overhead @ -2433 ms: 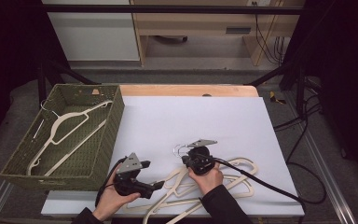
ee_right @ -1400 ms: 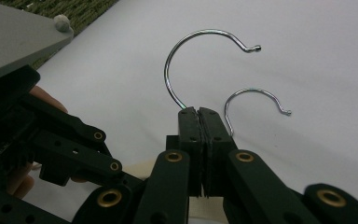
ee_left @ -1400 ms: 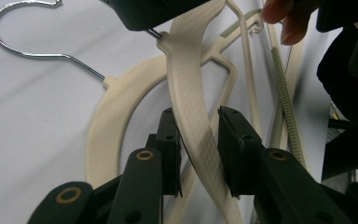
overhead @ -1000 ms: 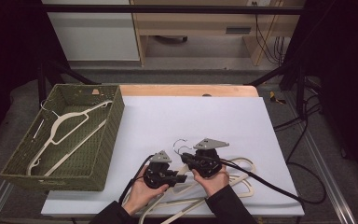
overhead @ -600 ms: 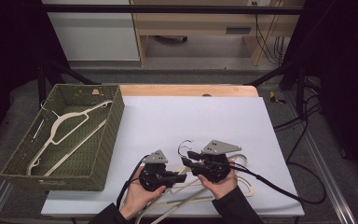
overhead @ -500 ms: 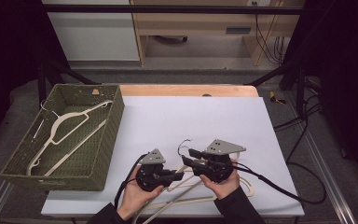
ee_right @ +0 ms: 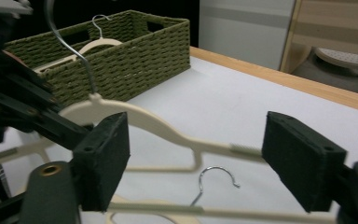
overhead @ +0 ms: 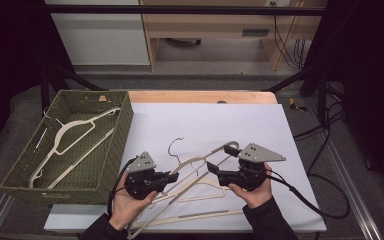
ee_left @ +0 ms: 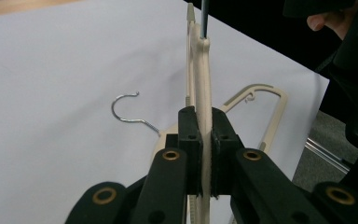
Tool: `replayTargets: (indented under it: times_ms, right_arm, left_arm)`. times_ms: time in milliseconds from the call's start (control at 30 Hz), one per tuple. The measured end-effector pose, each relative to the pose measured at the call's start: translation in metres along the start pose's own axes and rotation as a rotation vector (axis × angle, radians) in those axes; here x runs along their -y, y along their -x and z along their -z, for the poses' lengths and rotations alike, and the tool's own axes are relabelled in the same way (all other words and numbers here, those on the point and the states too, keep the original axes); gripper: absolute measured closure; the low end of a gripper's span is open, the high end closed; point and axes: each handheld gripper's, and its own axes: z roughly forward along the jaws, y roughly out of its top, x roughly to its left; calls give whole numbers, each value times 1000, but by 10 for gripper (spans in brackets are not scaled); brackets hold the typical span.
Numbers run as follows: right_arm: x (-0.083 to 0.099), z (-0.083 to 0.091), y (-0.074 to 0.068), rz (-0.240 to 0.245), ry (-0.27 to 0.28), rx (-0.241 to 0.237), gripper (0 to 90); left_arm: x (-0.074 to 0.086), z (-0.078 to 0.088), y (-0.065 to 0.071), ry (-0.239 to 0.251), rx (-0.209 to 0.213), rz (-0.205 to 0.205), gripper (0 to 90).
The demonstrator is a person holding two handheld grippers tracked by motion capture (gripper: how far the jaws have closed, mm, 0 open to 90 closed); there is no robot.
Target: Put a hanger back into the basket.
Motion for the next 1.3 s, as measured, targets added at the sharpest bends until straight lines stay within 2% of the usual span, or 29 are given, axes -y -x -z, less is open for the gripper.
replayTargets:
  times_ms: [100, 167, 233, 467, 700, 867, 1033, 1133, 1200, 1300]
  right_arm:
    - [1, 2, 8, -12, -19, 6, 129]
    - [2, 2, 11, -2, -16, 31, 108]
    - [3, 4, 14, 1, -16, 30, 86]
    - [6, 10, 25, -15, -5, 45, 75]
    - [12, 19, 32, -17, 9, 66, 61]
    - [19, 29, 39, -25, 10, 84, 54]
    - [25, 37, 46, -48, 11, 112, 53]
    - [28, 42, 49, -42, 19, 119, 47]
    - [29, 45, 49, -29, 17, 129, 43]
    - [31, 48, 50, -24, 30, 118, 41]
  left_arm:
    - [-4, 11, 0, 22, -10, -6, 856]
    - [-6, 18, -1, 35, -22, -11, 856]
    - [-9, 25, -2, 47, -33, -14, 856]
    - [-22, 50, -7, 78, -58, -34, 856]
    - [-42, 76, -11, 83, -72, -69, 855]
    - [-58, 95, -21, 83, -67, -78, 856]
    - [-72, 116, -34, 114, -49, -100, 856]
    - [-78, 126, -44, 116, -54, -113, 856]
    - [-80, 132, -52, 118, -40, -107, 856]
    - [-82, 137, -63, 118, -50, -104, 855]
